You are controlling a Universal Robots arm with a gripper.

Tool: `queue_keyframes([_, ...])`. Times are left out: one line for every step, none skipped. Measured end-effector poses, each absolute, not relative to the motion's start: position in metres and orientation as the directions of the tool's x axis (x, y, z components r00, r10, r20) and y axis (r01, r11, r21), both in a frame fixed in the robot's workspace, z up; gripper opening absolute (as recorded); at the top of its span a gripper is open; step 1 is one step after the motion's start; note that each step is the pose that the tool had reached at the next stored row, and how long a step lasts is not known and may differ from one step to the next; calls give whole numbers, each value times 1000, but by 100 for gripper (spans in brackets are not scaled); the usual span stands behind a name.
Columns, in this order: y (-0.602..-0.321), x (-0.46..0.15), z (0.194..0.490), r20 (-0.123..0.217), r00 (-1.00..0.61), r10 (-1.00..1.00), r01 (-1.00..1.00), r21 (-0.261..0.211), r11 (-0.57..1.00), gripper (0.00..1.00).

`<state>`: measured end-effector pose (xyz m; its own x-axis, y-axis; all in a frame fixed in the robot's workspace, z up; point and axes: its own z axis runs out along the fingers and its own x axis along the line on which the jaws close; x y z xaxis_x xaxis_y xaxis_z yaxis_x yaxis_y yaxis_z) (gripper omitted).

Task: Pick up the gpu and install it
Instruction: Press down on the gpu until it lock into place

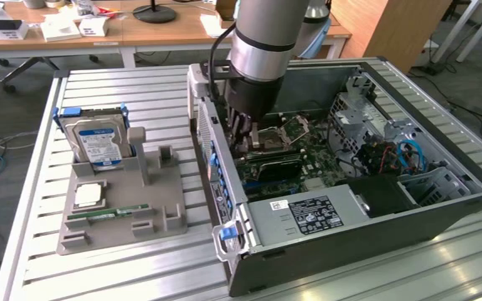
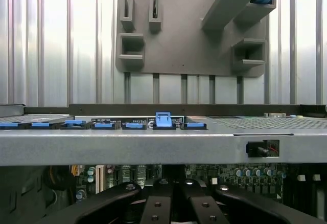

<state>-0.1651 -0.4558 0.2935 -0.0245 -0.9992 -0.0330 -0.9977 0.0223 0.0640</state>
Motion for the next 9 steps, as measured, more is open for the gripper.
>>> queue_keyframes([-456, -164, 293, -33, -24, -999, -998, 64, 22, 11])
queue_keyframes([-456, -164, 293, -33, -24, -999, -998, 64, 22, 11])
queue_keyframes([-456, -163, 293, -33, -23, -999, -998, 64, 21, 11])
queue_keyframes([-456, -162, 293, -33, -23, -999, -998, 64, 20, 11])
queue_keyframes([-456, -162, 293, -33, -22, -999, -998, 64, 20, 11])
queue_keyframes([-456, -162, 293, -33, -22, -999, -998, 64, 20, 11])
queue_keyframes([-456, -162, 293, -33, -22, -999, -998, 64, 20, 11])
queue_keyframes([-456, -163, 293, -33, -22, -999, -998, 64, 20, 11])
queue_keyframes([-456, -163, 292, -33, -22, -999, -998, 64, 20, 11])
